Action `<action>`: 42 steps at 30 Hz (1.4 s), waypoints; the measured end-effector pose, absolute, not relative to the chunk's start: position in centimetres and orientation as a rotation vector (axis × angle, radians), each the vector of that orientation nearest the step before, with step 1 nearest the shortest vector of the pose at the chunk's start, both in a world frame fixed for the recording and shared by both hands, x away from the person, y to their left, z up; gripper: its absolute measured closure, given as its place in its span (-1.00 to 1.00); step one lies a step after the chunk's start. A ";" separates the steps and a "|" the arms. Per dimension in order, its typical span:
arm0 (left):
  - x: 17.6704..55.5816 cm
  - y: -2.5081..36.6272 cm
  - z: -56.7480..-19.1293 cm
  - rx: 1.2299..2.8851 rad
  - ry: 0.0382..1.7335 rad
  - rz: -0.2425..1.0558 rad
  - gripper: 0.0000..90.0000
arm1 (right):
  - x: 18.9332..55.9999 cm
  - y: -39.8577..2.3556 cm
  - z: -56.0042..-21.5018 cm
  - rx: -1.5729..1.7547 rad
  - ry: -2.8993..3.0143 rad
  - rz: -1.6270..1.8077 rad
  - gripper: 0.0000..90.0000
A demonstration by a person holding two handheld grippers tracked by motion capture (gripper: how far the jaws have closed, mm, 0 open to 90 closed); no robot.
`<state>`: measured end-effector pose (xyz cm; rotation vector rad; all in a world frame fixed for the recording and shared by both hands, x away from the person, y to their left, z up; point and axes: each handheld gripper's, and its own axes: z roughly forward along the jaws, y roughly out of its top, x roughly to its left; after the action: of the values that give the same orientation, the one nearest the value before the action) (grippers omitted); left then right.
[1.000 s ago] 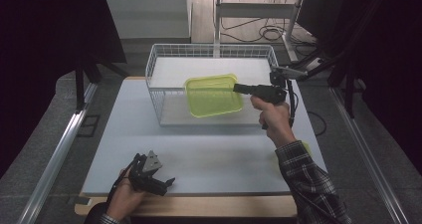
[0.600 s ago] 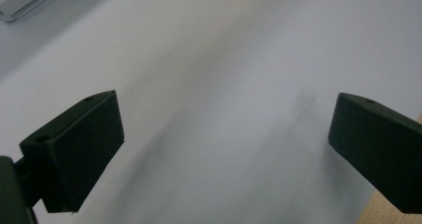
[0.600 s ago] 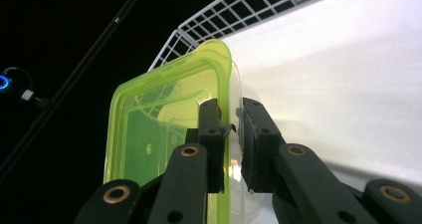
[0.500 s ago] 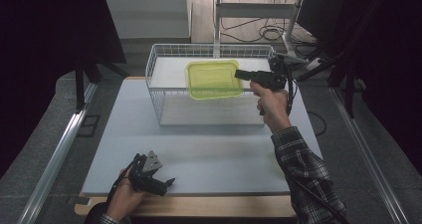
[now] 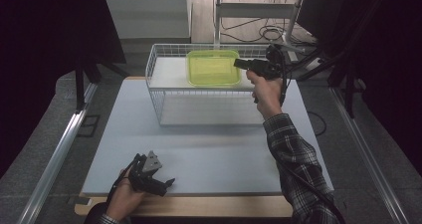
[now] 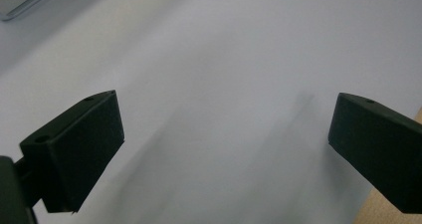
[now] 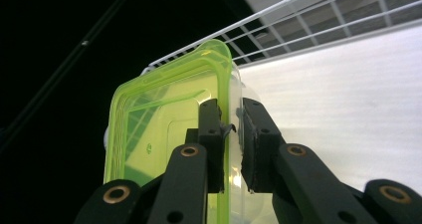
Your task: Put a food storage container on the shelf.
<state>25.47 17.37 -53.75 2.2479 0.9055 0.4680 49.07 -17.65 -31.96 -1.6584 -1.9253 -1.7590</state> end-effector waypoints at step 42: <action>25.5 17.2 -53.9 2.268 0.908 0.435 -0.98 | 51.2 -16.4 -32.1 -1.758 -2.244 -1.689 0.14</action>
<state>25.50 17.22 -53.90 2.2677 0.9076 0.4352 51.19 -16.35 -32.10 -1.7575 -2.2439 -1.6890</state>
